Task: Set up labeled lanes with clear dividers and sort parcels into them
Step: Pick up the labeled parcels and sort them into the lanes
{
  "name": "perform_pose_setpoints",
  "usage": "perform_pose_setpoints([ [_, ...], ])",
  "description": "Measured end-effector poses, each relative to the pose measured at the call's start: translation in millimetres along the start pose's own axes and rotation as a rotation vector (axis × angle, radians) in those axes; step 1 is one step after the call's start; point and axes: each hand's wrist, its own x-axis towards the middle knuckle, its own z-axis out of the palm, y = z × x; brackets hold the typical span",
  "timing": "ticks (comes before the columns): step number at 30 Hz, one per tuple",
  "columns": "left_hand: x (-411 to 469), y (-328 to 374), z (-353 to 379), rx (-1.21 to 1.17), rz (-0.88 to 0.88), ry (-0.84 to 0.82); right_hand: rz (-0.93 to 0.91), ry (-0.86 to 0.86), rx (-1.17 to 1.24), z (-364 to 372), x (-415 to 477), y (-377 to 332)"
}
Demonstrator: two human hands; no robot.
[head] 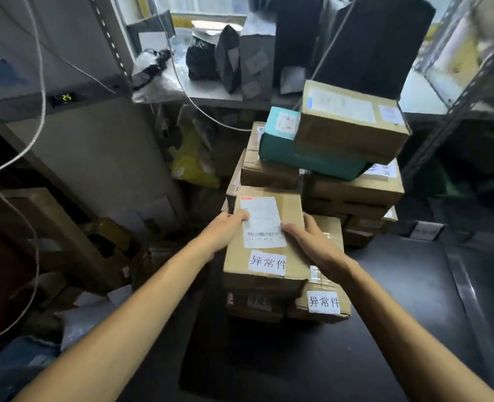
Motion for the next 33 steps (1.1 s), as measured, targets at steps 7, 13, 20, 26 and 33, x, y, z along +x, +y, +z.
perform_pose_setpoints([
  [7,-21,24,15,-0.089,0.107,0.009,-0.037,0.060,0.261,-28,-32,2],
  [13,-28,53,66,-0.156,0.170,-0.068,-0.139,0.217,0.295,-83,-71,15],
  [20,-61,101,210,-0.092,0.225,-0.306,-0.194,0.520,0.364,-194,-162,61],
  [26,-105,125,332,0.040,0.347,-0.579,-0.218,0.654,0.358,-280,-239,106],
  [33,-136,137,438,0.251,0.481,-0.561,-0.231,0.749,0.404,-360,-299,155],
])
